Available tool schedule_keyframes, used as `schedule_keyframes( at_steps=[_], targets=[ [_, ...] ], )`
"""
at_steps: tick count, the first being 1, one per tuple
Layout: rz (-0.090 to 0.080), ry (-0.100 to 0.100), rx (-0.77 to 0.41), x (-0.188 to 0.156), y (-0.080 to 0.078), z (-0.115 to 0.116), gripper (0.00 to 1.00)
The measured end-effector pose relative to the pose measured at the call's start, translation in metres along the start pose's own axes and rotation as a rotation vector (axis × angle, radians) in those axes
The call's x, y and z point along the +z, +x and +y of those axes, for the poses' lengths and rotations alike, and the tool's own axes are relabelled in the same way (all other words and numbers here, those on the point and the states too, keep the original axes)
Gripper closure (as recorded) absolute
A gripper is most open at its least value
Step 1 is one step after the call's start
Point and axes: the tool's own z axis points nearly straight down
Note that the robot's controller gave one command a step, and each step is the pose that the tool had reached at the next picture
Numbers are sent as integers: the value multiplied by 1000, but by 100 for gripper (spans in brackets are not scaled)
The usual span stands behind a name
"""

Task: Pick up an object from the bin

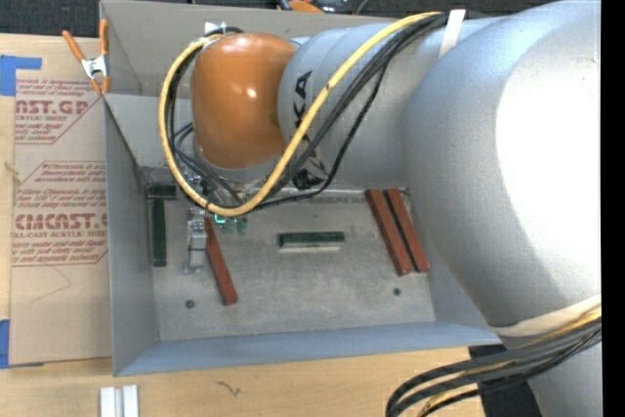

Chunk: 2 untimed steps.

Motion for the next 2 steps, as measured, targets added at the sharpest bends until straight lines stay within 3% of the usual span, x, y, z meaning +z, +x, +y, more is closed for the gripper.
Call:
schedule_keyframes(
  at_steps=[1,2],
  targets=[
    [-4,1,117,77,29,-56,0],
    [-4,1,380,74,51,-141,0]
  ],
)
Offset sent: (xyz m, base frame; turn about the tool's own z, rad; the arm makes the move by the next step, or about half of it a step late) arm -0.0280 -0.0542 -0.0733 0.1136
